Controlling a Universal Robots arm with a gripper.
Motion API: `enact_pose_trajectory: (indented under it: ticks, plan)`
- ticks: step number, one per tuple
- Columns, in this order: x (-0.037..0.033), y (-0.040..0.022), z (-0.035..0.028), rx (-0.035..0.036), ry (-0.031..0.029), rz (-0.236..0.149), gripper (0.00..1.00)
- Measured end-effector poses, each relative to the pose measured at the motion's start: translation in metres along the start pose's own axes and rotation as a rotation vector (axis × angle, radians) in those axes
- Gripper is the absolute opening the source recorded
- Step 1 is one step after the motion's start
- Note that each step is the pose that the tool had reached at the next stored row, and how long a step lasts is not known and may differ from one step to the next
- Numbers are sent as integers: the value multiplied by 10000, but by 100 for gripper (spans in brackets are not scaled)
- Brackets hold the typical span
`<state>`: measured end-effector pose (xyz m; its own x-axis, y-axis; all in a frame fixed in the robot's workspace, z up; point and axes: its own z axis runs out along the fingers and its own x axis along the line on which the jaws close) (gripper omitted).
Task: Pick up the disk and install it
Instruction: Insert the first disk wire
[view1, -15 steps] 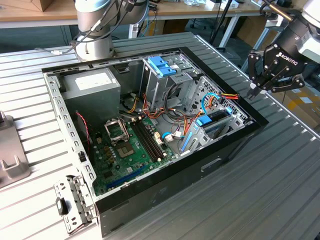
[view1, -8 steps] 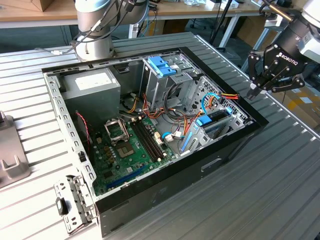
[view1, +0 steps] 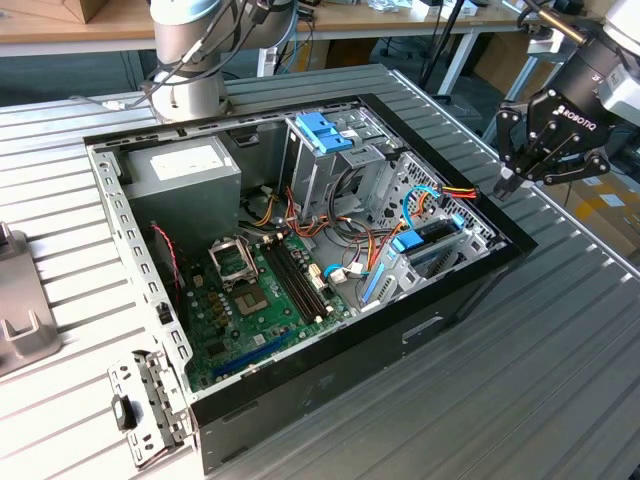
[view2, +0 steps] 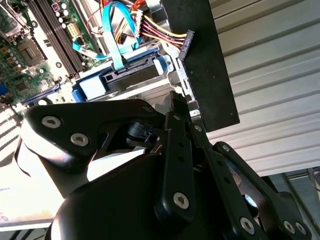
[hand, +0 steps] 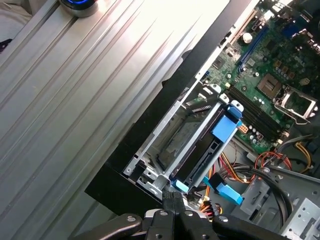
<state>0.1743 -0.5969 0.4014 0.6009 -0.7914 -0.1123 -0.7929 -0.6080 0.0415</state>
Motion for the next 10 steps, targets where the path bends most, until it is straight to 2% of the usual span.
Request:
enact_pose_trajectory:
  ticks: [2, 10]
  plan:
    - [0, 0, 0, -25, 9, -214, 11]
    - [0, 0, 0, -69, 26, -612, 11]
